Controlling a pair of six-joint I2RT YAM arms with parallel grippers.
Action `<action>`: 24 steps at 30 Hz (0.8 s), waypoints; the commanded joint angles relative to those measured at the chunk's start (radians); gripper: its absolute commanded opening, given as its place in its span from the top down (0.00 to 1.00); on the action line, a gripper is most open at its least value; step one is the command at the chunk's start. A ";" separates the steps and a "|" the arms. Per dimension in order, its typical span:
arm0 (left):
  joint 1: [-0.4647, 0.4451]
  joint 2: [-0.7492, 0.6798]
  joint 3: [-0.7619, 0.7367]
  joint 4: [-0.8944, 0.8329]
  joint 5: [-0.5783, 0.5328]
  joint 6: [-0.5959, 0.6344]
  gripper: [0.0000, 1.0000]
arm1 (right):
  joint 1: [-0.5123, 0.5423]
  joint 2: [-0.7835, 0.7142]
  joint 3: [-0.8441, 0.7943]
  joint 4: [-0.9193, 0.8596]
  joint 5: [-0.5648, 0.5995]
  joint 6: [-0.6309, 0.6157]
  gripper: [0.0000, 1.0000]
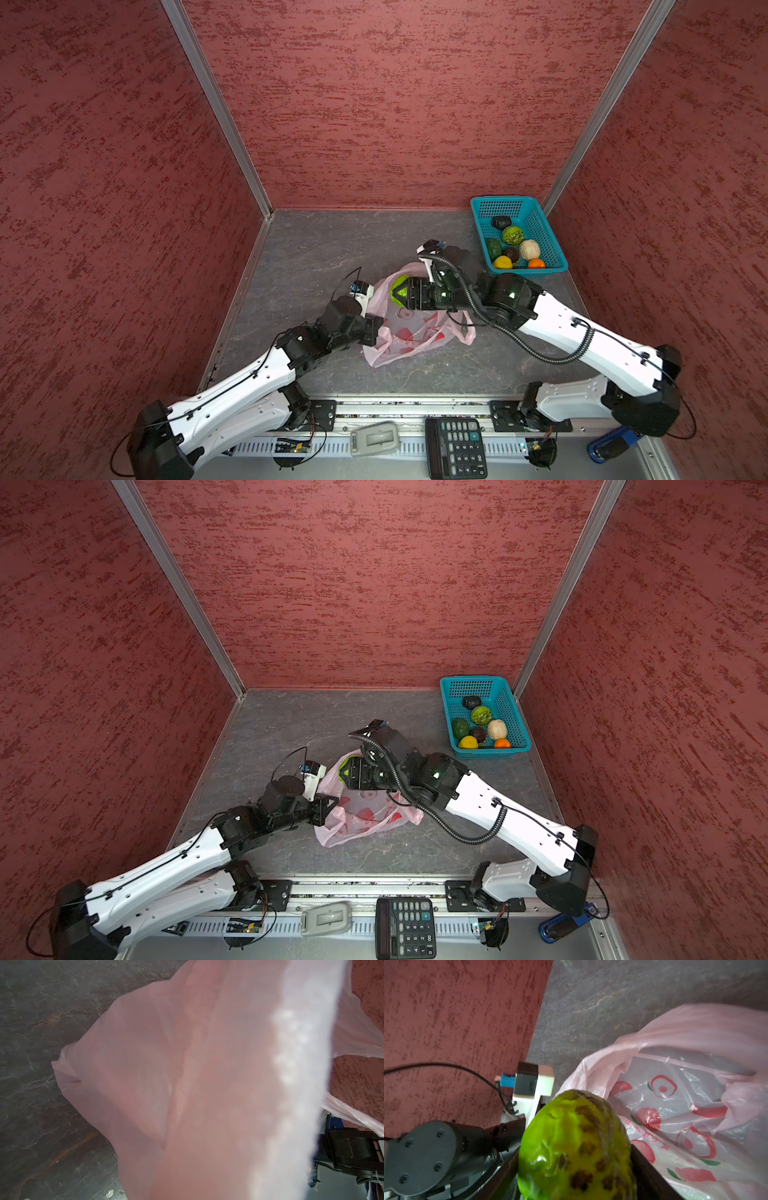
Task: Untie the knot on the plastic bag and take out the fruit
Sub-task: 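Lift the green fruit out of the bag with the right gripper, then carry the green fruit with the right gripper to the teal basket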
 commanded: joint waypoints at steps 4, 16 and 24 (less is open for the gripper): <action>0.008 0.007 0.007 0.028 0.005 0.021 1.00 | -0.205 -0.045 0.088 -0.046 -0.050 -0.066 0.42; 0.007 -0.001 -0.004 0.049 0.010 0.011 1.00 | -0.682 -0.029 -0.049 0.164 -0.085 -0.166 0.42; 0.007 -0.001 0.003 0.052 0.015 0.010 1.00 | -0.932 0.184 -0.059 0.377 -0.084 -0.210 0.43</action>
